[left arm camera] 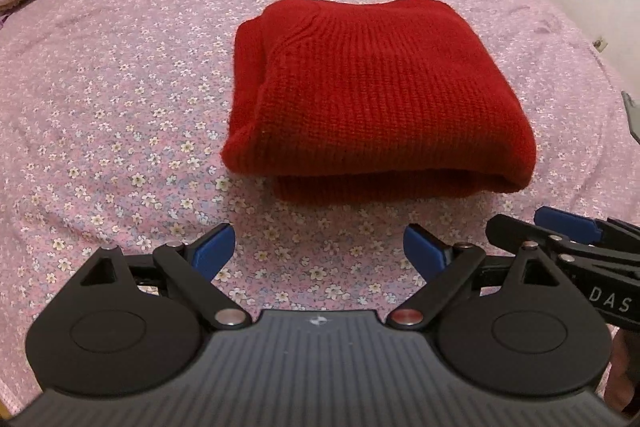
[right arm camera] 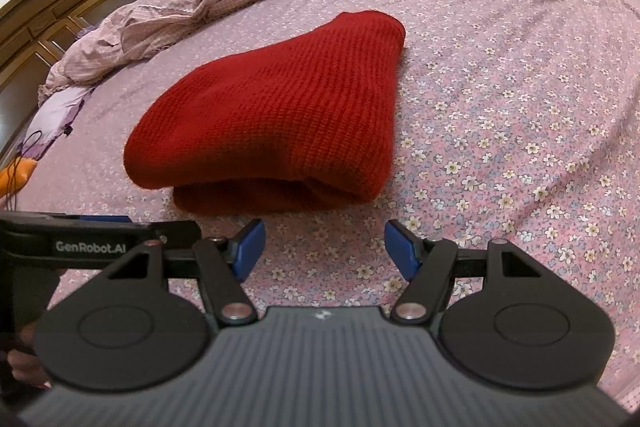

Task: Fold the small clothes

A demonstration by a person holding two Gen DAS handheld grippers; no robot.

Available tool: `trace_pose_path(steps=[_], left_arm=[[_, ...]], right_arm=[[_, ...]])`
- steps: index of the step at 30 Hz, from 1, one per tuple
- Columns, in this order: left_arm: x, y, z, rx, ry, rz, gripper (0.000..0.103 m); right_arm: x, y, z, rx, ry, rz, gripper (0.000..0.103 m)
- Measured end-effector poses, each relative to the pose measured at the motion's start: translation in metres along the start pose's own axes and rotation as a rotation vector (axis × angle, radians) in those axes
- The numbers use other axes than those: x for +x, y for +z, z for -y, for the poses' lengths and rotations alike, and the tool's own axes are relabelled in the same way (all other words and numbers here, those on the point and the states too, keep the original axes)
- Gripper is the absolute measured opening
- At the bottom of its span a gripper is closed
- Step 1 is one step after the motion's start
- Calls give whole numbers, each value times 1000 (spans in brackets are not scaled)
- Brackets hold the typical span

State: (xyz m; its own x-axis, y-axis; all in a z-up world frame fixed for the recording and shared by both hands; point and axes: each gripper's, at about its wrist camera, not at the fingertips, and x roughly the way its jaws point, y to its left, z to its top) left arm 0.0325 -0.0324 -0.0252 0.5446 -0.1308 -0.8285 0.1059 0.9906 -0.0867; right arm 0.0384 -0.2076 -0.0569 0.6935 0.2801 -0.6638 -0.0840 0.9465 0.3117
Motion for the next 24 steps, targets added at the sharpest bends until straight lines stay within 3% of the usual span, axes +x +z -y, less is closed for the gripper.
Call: trace_pose_path(steps=[24], left_arm=[[-1, -1, -1, -11, 15, -3, 94]], right_arm=[[-1, -1, -2, -16, 0, -1, 68]])
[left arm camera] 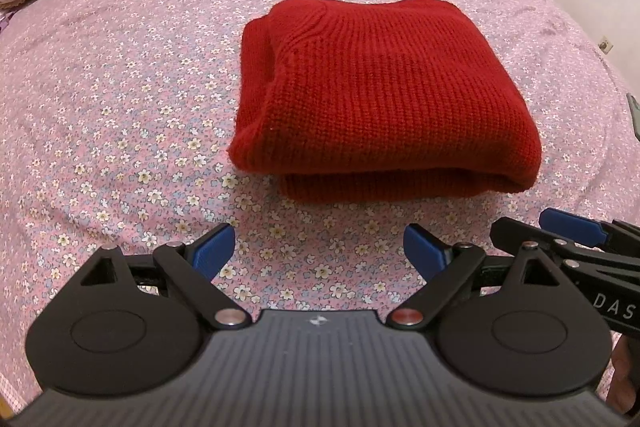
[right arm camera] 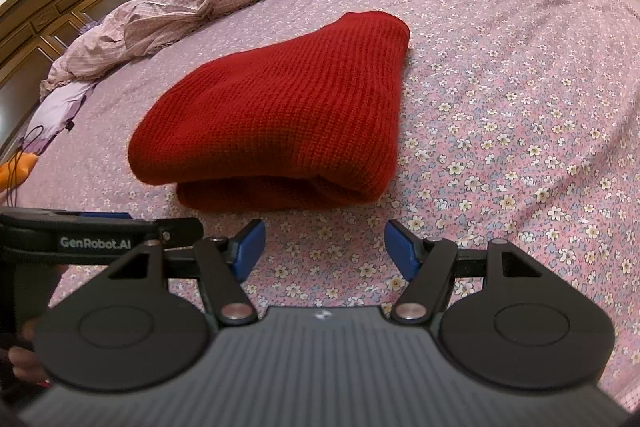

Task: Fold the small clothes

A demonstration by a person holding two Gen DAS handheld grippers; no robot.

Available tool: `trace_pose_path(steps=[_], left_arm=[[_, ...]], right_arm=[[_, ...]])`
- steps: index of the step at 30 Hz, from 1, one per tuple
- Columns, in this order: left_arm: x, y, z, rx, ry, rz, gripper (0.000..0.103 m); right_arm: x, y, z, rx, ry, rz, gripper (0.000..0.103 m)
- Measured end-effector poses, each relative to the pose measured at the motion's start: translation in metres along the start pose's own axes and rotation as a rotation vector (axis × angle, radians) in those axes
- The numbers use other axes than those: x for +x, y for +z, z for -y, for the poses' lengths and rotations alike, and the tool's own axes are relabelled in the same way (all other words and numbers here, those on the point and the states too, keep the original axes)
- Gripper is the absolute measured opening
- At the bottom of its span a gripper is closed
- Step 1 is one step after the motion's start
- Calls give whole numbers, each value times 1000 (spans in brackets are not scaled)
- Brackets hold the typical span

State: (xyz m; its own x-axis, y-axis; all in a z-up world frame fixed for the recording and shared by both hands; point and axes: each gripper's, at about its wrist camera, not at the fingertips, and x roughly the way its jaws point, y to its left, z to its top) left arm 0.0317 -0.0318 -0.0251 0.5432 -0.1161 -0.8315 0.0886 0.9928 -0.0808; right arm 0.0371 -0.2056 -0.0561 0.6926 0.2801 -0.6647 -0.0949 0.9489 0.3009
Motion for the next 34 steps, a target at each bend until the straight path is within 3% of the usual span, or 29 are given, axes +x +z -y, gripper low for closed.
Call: trace_pose_path(steps=[34], left_arm=[[2, -1, 0, 0, 4, -12, 94]], right_arm=[[0, 0, 0, 2, 1, -2, 68]])
